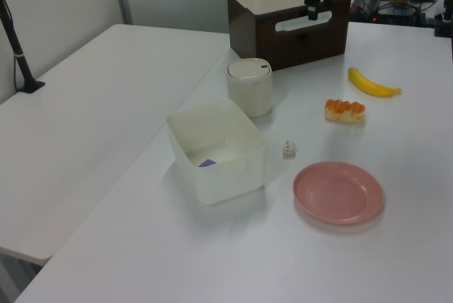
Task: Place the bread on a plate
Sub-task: 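Move the open gripper toward the orange-topped bread roll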
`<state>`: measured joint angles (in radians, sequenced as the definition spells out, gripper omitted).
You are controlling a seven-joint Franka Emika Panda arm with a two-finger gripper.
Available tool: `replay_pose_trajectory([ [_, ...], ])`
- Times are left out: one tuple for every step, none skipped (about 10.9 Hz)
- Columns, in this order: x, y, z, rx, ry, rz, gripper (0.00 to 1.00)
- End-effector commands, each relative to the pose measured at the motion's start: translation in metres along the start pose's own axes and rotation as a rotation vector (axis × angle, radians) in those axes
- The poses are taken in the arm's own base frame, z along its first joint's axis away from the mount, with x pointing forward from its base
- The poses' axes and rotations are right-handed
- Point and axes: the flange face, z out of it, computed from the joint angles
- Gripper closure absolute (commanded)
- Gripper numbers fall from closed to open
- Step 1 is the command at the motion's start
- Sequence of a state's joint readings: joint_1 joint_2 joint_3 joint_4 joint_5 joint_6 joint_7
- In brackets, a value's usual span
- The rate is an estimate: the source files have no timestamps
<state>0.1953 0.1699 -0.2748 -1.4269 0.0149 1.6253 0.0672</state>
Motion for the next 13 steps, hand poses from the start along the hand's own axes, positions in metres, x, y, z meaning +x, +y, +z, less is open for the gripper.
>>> replay_pose_trajectory([
  [-0.024, 0.013, -0.002, 0.03, 0.019, 0.045, 0.0],
  [-0.024, 0.012, -0.002, 0.03, 0.019, 0.044, 0.0],
  [-0.024, 0.013, -0.002, 0.03, 0.019, 0.045, 0.0],
  [-0.024, 0.013, -0.002, 0.03, 0.021, 0.047, 0.0],
  [-0.024, 0.013, -0.002, 0.03, 0.021, 0.045, 0.0],
  [-0.024, 0.013, -0.002, 0.03, 0.021, 0.047, 0.0],
  [-0.024, 0.012, -0.002, 0.03, 0.021, 0.045, 0.0],
  [-0.024, 0.012, -0.002, 0.03, 0.018, 0.041, 0.0],
  [-0.024, 0.012, -0.003, 0.031, 0.021, 0.044, 0.0],
  [-0.028, 0.016, -0.014, 0.038, 0.041, 0.054, 0.0],
  [-0.028, 0.018, -0.013, 0.039, 0.042, 0.06, 0.0],
  [-0.028, 0.018, -0.007, 0.02, 0.031, 0.03, 0.0],
  [-0.03, 0.017, 0.007, -0.003, 0.009, -0.055, 0.0],
])
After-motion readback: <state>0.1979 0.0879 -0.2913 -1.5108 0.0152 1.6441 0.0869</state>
